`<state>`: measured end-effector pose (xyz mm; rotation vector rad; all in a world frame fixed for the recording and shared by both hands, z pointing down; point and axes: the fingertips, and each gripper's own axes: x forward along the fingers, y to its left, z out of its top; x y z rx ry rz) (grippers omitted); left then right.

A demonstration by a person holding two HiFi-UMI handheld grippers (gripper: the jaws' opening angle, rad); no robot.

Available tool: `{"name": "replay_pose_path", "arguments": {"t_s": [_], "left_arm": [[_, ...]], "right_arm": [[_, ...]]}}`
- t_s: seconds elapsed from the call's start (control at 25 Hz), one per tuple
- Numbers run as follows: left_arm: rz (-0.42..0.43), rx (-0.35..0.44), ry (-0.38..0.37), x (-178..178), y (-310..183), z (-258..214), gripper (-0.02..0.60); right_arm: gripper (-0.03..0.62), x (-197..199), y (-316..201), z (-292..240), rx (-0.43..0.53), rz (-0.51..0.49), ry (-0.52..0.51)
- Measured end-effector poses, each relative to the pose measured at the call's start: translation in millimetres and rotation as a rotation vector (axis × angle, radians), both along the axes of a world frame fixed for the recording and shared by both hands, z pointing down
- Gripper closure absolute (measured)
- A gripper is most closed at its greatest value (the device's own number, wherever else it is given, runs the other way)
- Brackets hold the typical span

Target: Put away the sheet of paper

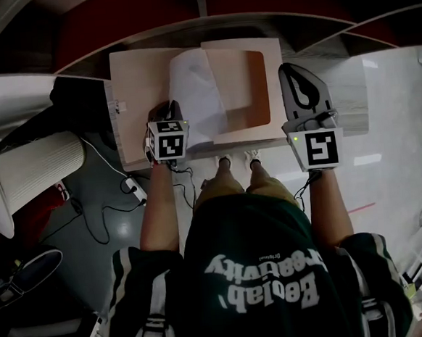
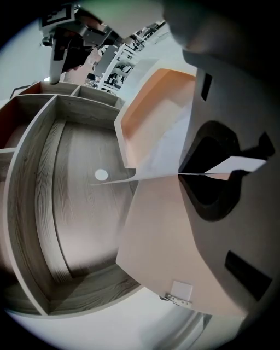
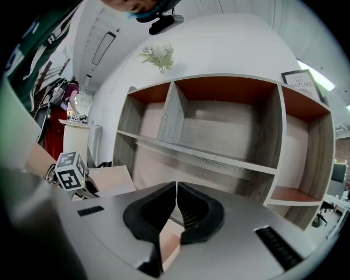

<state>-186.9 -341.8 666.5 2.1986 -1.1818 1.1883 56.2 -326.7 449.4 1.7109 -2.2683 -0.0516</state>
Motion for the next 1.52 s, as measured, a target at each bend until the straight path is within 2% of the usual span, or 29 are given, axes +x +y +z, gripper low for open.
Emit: {"name": "replay_pose_path", "arguments": {"t_s": [0.36,0.6,0.64,0.72,1.08,1.32,1.52], "left_arm": [[0.063,-0.03,0.021,27,-9,16,0.565],[0.09,-0.054,0.075,47,-10,20,0.563],[0.099,-0.061,0.078,49,-8,19,0.534],[0.115,-0.08,0.084,52,-5,18,0.424],[0.076,-0.075,0.048,28,0,-2,0.391],[0.05,-0.103,0.004,14,1,7,0.391],[0.046,-0.143,-0.006,18,0,28,0.393]], "right_arm": [[0.557,20,14,0,-0.009,0.076,0.018],[0.559,31,20,3,-0.027,0.118,0.035],[0.559,32,20,2,-0.025,0.12,0.036],[0.557,32,20,1,-0.017,0.124,0.033],[0.557,27,19,-4,-0.005,0.116,0.029],[0.557,17,23,-3,-0.016,0.101,0.026],[0.557,18,25,-2,-0.022,0.108,0.025]]}}
